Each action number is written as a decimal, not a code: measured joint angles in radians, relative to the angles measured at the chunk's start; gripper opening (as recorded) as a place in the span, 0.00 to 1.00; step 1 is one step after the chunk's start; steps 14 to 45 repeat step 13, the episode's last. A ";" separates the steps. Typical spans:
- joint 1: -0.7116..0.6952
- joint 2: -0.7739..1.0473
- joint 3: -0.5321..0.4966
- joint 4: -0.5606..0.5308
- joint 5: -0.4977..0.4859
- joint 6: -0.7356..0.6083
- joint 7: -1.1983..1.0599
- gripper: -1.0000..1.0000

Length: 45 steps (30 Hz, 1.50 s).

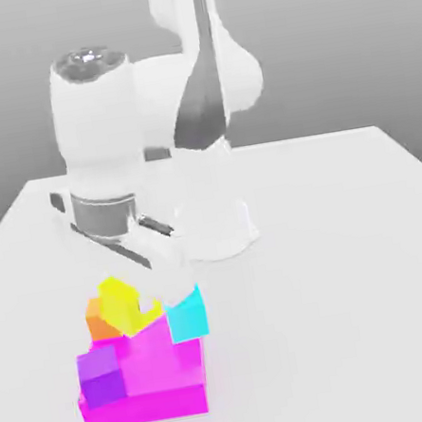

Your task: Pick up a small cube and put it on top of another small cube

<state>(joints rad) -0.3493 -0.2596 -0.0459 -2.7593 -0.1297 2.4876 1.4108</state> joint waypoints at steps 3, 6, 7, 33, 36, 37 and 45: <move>-0.062 -0.112 -0.067 -0.075 0.034 -0.026 0.000 0.00; -0.078 -0.073 -0.093 -0.111 0.050 0.052 -0.005 0.00; -0.078 -0.041 -0.096 -0.117 0.053 0.091 -0.007 0.00; -0.073 0.055 -0.103 -0.134 0.063 0.204 -0.014 1.00; -0.073 0.055 -0.103 -0.134 0.063 0.204 -0.014 1.00; -0.073 0.055 -0.103 -0.134 0.063 0.204 -0.014 1.00; -0.073 0.055 -0.103 -0.134 0.063 0.204 -0.014 1.00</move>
